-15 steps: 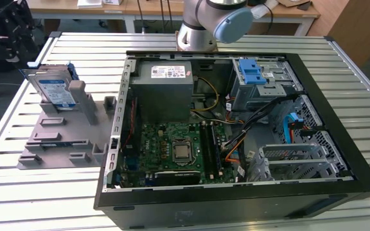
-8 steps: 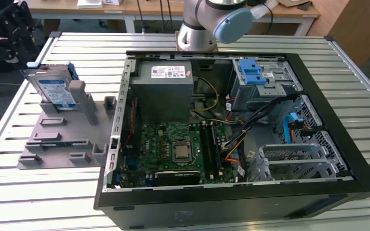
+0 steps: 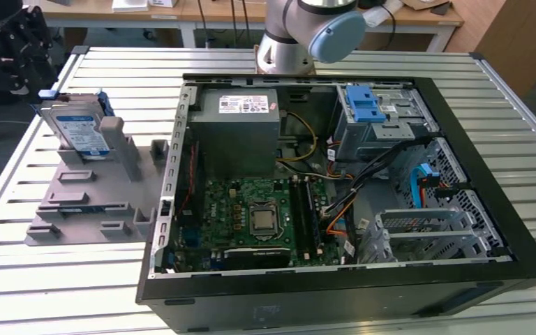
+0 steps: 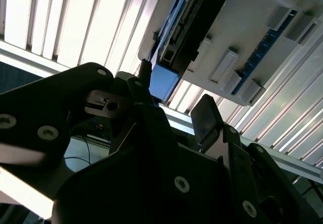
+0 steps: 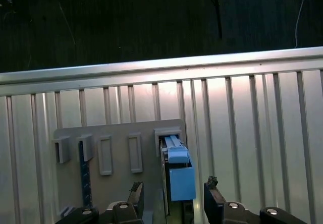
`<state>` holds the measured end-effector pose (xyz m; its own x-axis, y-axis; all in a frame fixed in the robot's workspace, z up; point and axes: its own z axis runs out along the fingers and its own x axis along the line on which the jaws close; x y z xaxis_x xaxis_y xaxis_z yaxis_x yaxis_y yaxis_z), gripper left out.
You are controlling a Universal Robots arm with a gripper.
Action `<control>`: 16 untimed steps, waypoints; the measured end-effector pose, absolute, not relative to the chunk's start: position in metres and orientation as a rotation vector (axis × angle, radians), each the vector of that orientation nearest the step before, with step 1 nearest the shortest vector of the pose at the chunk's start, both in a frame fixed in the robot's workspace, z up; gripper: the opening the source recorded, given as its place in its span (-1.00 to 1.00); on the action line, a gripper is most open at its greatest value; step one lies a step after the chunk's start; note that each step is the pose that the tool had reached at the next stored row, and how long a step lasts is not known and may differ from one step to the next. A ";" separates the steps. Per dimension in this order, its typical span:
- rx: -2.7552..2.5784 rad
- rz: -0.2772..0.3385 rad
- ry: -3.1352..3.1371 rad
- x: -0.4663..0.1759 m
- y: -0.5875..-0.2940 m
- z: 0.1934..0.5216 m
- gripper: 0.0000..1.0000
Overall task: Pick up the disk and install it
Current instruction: 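Pick up the disk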
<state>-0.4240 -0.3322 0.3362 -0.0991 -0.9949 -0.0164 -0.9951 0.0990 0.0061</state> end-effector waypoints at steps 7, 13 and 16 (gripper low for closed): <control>-2.103 0.024 2.323 -0.424 -0.332 0.336 0.18; -2.104 0.024 2.322 -0.426 -0.329 0.326 0.18; -2.105 0.023 2.322 -0.426 -0.329 0.321 0.18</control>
